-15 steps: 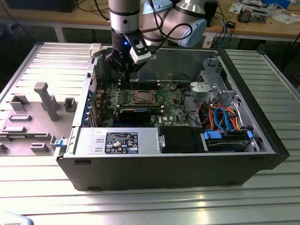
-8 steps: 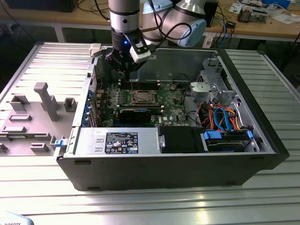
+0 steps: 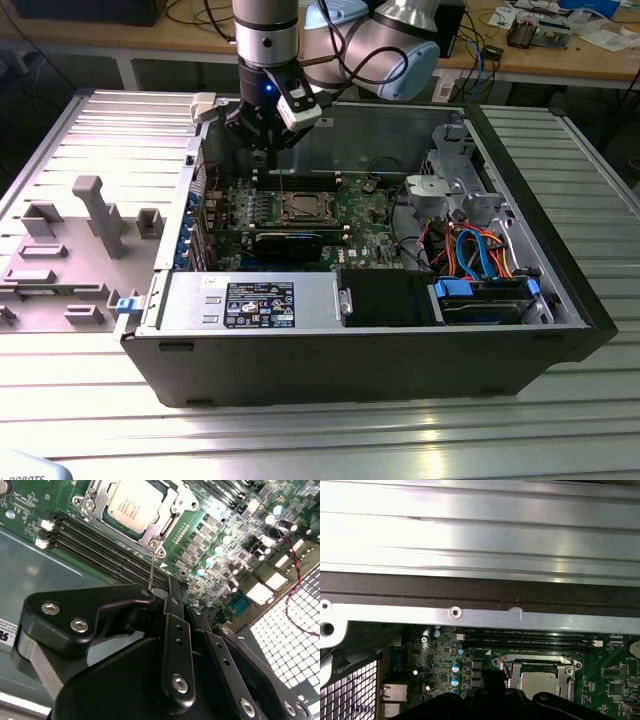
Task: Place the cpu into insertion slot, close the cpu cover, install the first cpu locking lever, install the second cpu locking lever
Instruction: 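Install the first cpu locking lever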
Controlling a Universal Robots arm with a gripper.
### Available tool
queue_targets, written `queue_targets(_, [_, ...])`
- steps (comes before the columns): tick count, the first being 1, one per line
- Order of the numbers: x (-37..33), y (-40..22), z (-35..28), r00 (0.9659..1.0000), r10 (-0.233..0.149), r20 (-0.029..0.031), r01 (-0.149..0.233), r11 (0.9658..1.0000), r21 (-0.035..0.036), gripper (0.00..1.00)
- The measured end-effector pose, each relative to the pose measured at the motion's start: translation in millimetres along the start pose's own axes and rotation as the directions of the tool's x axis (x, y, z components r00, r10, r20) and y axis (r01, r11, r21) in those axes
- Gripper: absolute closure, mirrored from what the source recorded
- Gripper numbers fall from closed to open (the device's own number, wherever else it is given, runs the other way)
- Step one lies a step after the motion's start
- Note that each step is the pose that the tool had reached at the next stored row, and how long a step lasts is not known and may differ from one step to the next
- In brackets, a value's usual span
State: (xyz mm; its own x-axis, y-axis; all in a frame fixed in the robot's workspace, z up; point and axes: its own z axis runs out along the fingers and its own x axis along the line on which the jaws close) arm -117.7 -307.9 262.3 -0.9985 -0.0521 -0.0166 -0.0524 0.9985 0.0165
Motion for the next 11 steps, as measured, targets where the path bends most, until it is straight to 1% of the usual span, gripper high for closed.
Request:
queue_targets(5, [-0.4,1.9,0.3,1.0,-0.001,0.0084,0.001,1.0,0.0007,0.89])
queue_targets(8, [-2.1,2.1,0.4,1.0,0.0,0.01,0.0,1.0,0.0008,0.89])
queue_targets(9, [-4.1,2.0,0.4,1.0,0.0,0.0098,0.0,1.0,0.0009,0.89])
queue_targets(11, [-11.7,1.6,1.1,1.0,0.0,0.0098,0.0,1.0,0.0009,0.89])
